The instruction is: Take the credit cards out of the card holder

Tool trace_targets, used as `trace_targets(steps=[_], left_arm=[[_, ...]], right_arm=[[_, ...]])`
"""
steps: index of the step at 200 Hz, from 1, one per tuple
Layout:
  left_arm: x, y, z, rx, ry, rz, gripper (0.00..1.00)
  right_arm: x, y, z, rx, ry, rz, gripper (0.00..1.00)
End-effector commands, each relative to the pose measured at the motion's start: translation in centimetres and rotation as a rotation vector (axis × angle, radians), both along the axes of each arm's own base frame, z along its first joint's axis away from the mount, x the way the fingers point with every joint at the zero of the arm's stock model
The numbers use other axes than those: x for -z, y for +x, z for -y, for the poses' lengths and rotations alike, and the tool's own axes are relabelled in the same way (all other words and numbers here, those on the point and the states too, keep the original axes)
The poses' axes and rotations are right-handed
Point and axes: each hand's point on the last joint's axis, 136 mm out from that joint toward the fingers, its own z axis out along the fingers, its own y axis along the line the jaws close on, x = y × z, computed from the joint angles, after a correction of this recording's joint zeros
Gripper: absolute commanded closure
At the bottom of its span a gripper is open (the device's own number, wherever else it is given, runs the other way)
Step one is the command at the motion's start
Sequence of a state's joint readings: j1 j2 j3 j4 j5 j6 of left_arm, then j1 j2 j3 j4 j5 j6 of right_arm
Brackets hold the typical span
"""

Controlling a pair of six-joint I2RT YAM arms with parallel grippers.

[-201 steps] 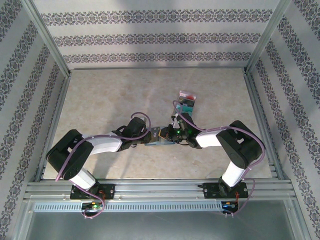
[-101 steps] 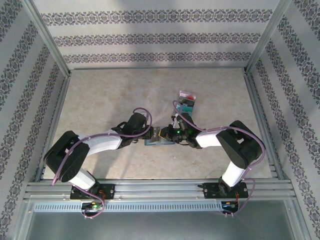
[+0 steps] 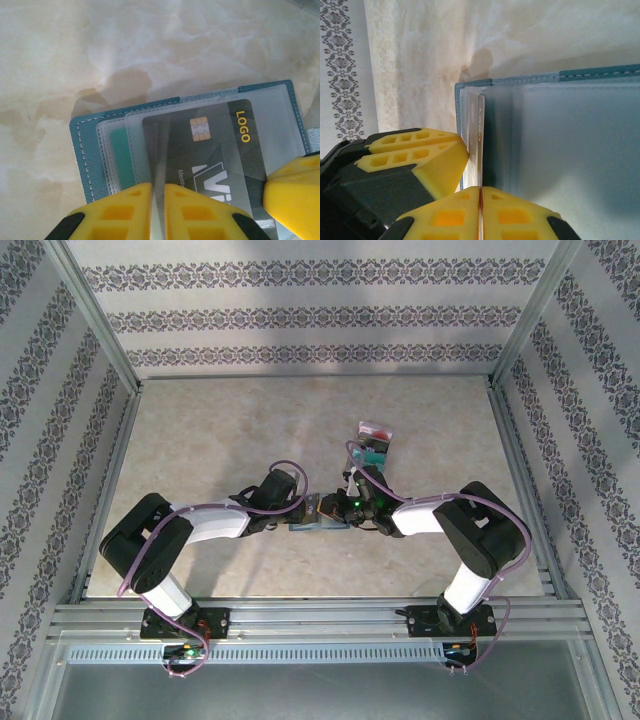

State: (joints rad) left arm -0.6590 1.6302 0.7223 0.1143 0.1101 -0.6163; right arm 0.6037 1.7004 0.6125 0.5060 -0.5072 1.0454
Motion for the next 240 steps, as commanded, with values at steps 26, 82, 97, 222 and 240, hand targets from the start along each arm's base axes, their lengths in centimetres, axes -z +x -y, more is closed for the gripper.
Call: trace_targets(steps=[26,82,97,222,240], left_arm=[[0.9,-0.4,-0.1,0.010,0.006,-0.029,0.87],[1.1,-0.5,-0.1,0.006,-0.003,-0.036,0.87],[1.1,-0.6,-0.1,0.006,-0.005,-0.036,0.87],[0.9,-0.6,-1.0,-0.025,0.028,-0.025,0.85],[1.0,-0.6,-1.1,-0.027,0.033,-0.024,0.85]], right_arm=[[-1.8,0.6,-0.9,-0.027,0.045,0.063,0.81],[-1.7,0.4,-2.0,-0.054,0.054,0.075,0.80],[-1.7,0.3,-2.2,-0.059,0.056,0.074,0.80],[-1.9,0.5,0.0,-0.016,0.032,0.091,0.97],[-1.6,0.4,0.6,-0.007,0.010,0.083,0.97]])
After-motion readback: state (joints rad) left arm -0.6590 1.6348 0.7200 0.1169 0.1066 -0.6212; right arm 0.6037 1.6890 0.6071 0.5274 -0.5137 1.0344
